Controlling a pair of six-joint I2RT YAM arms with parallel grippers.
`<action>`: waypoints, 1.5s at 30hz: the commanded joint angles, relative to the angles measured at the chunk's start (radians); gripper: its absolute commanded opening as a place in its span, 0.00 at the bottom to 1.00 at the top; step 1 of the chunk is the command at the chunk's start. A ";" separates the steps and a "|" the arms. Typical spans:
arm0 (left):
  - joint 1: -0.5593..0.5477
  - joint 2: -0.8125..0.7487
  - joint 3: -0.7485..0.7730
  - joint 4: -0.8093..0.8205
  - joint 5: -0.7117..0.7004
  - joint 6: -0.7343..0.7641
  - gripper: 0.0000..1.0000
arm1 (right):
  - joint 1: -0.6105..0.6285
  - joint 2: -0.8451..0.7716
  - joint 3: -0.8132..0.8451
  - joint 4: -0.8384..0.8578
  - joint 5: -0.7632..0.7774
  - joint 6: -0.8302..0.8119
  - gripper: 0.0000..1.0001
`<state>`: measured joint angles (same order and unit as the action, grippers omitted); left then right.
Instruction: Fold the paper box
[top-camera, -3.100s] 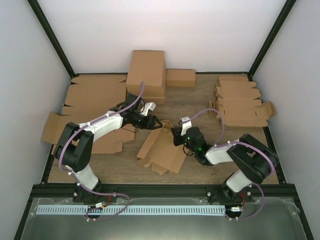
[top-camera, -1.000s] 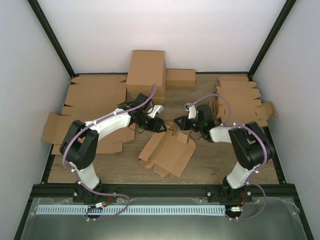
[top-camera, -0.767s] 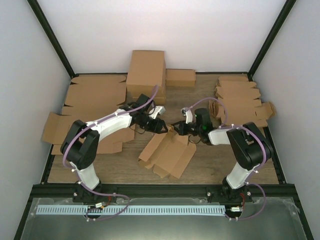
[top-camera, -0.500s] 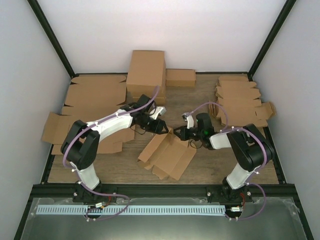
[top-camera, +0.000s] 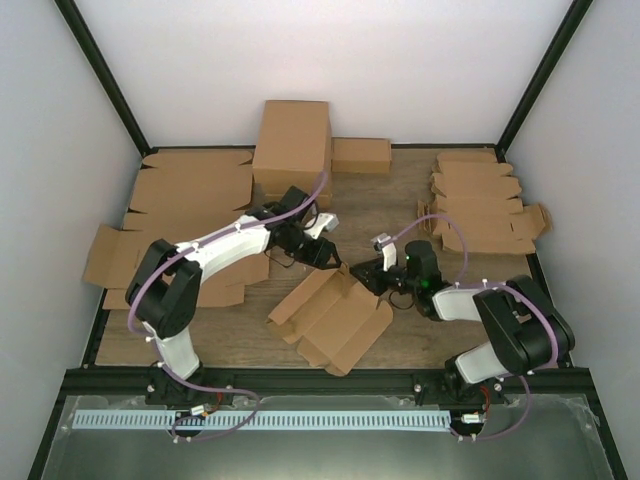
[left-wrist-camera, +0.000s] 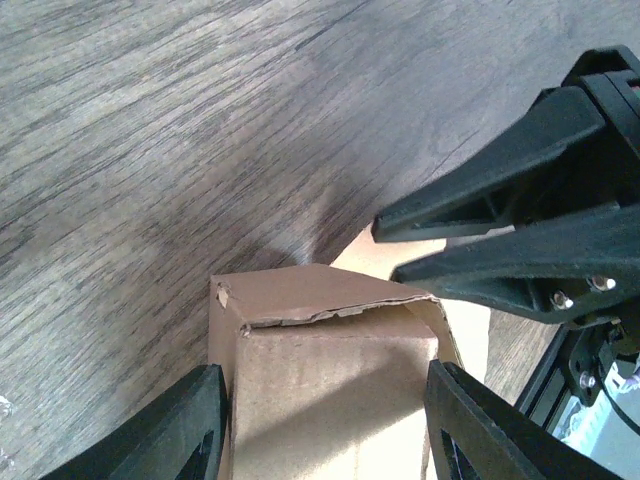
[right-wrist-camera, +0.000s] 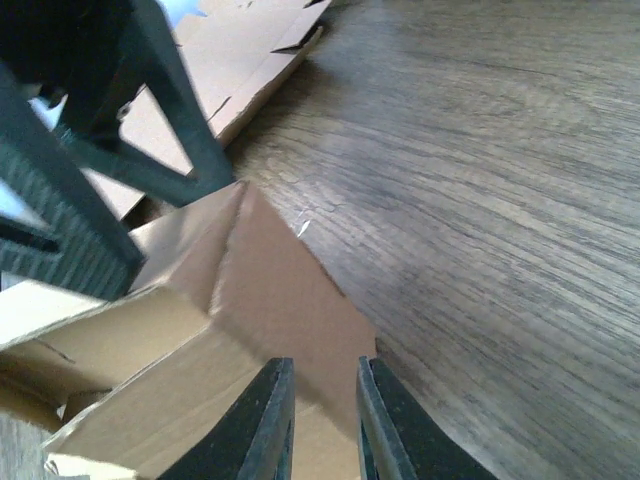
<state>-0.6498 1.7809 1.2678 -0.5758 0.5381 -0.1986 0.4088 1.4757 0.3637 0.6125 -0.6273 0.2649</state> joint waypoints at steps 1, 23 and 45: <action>-0.008 0.029 0.044 -0.050 0.020 0.056 0.57 | 0.027 -0.053 -0.037 0.058 -0.016 -0.092 0.20; -0.051 0.057 0.050 -0.022 0.041 0.049 0.56 | 0.197 -0.036 -0.069 0.128 0.209 -0.148 0.23; -0.020 0.023 0.029 -0.016 0.131 0.076 0.56 | 0.279 0.043 -0.100 0.266 0.286 -0.177 0.25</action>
<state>-0.6575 1.8294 1.3060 -0.6163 0.5800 -0.1455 0.6300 1.4868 0.2455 0.8261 -0.3859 0.1215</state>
